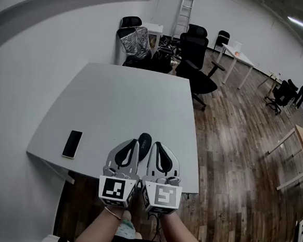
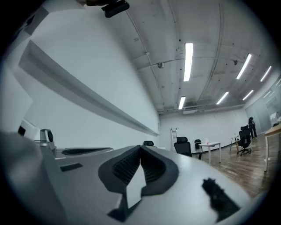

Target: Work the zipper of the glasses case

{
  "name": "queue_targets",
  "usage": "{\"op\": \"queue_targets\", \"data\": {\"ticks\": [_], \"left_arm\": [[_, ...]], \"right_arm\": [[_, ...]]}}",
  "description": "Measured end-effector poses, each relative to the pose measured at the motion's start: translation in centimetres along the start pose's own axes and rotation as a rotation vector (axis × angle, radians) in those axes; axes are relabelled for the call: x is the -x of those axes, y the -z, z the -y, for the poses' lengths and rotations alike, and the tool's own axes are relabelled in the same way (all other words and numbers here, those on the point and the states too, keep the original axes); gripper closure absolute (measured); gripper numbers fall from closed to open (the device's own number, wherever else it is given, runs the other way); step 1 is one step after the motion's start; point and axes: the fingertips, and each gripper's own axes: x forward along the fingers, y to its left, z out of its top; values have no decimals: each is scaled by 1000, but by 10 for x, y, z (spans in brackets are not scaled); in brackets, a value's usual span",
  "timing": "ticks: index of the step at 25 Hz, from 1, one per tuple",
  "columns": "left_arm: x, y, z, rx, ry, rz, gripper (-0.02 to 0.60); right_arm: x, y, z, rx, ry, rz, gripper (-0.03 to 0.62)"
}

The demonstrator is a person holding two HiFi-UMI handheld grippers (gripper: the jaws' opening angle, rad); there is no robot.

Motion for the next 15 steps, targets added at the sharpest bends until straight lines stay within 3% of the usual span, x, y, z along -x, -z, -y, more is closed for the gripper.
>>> {"op": "queue_targets", "data": {"ticks": [5,8,15], "left_arm": [[-39,8,-20,27,43,-23,578],[-62,18,-32,20,66,-31,578],[-92,29,-42,29,70,-50,578]], "right_arm": [[-48,15,5,-30,-11,-16,589],[-73,25,12,-29,26,-48,589],[-101,39,24,-27,34,-74,588]]}}
